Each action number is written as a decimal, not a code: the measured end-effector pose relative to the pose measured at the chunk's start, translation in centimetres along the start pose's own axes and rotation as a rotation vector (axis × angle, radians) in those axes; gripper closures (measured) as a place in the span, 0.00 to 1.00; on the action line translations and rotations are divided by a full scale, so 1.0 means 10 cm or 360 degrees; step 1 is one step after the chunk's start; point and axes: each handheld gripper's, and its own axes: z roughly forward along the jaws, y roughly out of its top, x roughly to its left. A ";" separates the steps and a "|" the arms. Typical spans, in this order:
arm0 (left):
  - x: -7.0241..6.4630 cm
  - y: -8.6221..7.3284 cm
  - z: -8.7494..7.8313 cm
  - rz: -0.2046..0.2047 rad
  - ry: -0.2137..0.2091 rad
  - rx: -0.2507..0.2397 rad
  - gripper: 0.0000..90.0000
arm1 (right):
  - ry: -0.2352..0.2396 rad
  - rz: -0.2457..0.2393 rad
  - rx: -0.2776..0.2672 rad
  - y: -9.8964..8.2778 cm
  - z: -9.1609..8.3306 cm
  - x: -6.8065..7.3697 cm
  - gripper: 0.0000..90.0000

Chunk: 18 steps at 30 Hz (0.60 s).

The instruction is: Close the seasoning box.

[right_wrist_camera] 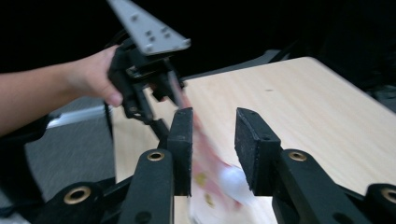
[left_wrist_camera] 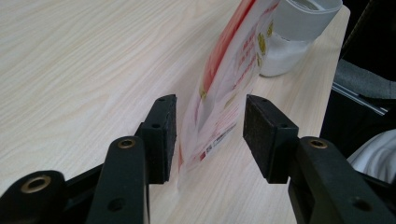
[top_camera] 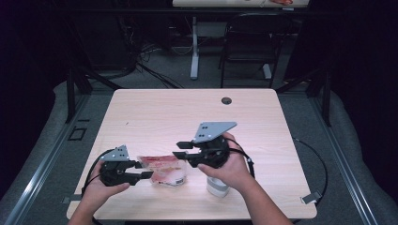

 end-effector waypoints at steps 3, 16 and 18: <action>0.00 -0.01 -0.02 -0.0003 0.0017 0.0003 0.60 | -0.0135 0.0034 -0.0055 -0.08 -0.22 -0.10 0.79; 0.04 -0.09 -0.11 -0.0029 0.0069 0.0000 0.60 | -0.0601 0.0431 -0.0030 -0.93 -0.95 -0.66 1.00; 0.04 -0.11 -0.12 -0.0038 0.0069 -0.0004 0.60 | -0.0595 0.0446 -0.0007 -1.02 -0.95 -0.65 1.00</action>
